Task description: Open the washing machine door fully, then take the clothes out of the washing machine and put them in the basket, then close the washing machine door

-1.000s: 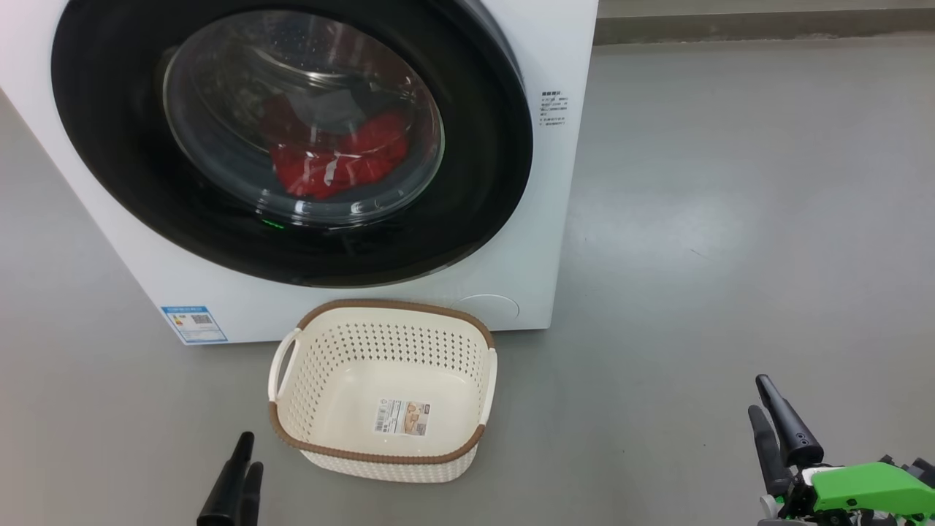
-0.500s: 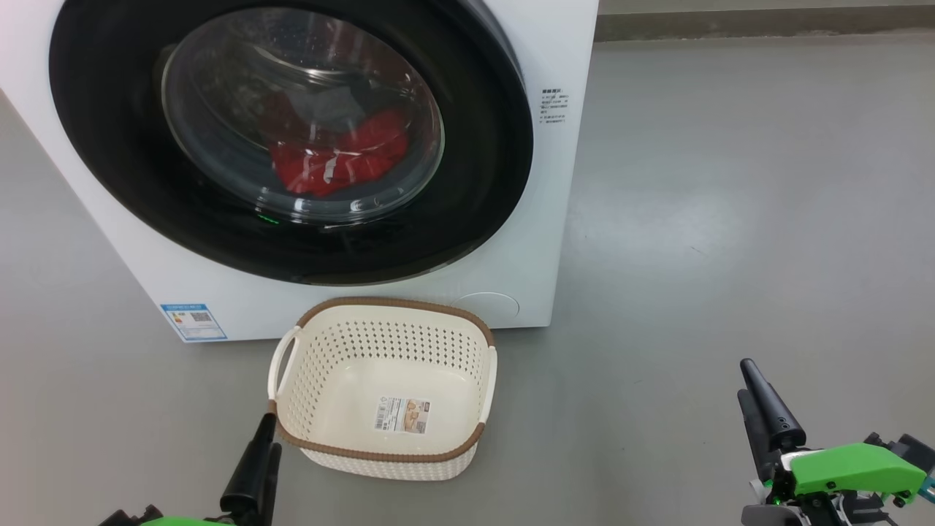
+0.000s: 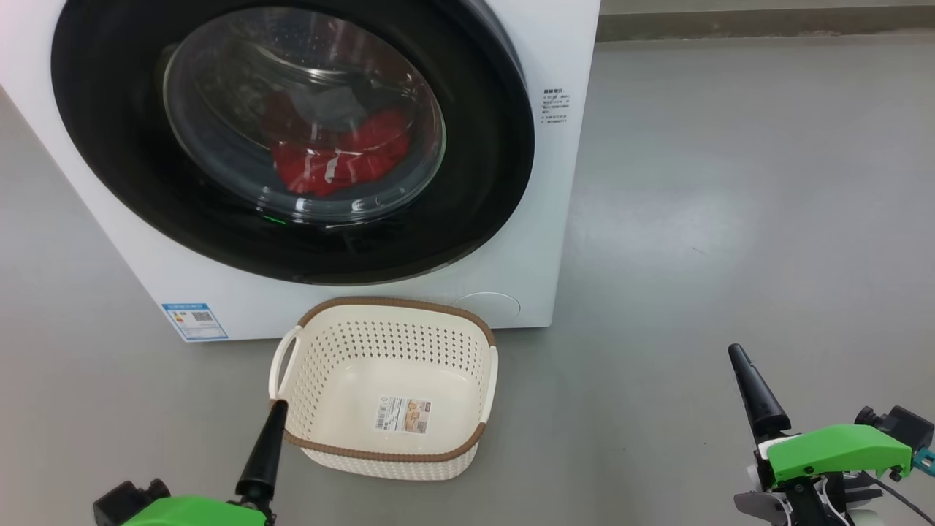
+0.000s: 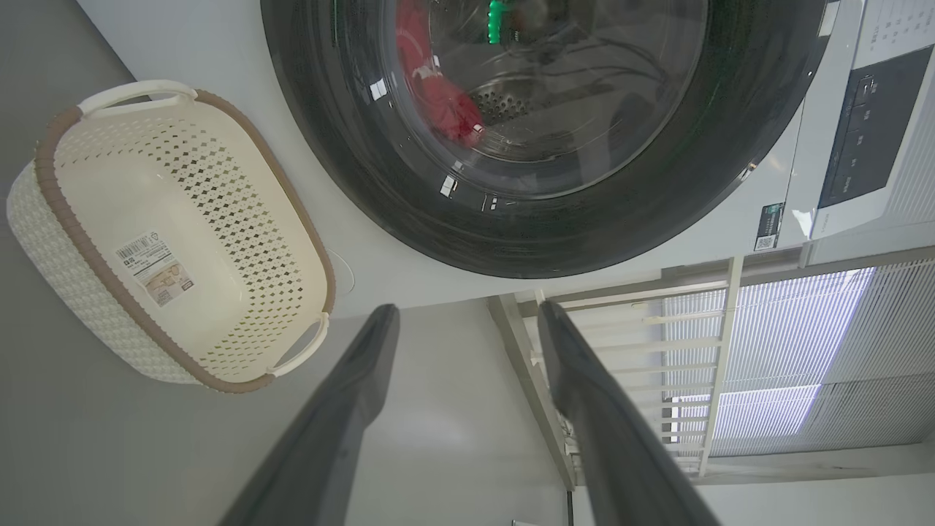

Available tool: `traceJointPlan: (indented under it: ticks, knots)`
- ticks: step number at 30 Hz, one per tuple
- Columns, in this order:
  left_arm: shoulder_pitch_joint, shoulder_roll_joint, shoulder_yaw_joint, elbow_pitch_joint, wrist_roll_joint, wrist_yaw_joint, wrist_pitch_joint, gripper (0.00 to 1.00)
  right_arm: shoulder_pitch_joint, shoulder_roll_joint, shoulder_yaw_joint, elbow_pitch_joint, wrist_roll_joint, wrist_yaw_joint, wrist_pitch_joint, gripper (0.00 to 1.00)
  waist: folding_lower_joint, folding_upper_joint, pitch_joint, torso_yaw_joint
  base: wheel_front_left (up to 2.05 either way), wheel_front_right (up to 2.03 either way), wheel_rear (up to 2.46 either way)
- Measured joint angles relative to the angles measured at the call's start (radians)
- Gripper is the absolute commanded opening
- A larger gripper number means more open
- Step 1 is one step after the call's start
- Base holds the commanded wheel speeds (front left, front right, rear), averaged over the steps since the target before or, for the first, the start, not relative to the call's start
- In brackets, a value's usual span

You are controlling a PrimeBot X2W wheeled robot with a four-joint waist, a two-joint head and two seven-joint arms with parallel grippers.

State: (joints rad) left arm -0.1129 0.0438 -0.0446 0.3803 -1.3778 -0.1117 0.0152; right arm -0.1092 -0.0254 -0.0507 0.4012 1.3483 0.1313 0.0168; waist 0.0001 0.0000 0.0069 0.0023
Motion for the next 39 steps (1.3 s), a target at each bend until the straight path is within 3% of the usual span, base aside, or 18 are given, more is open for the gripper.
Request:
traceJointPlan:
  ticks: [23,39]
  knots:
    - [-0.060,-0.001,-0.037,-0.012,0.360,0.032,-0.062,1.00,-0.044,0.000,0.031,0.016,-0.356,0.000,-0.062,1.00,0.0000,0.0000,-0.002,-0.002,0.00,0.00,0.00]
    - [-0.100,-0.002,-0.055,-0.011,0.570,0.042,-0.105,1.00,-0.096,-0.002,0.077,0.041,-0.515,0.000,-0.107,1.00,-0.0001,0.0000,0.001,0.001,0.00,0.00,0.00]
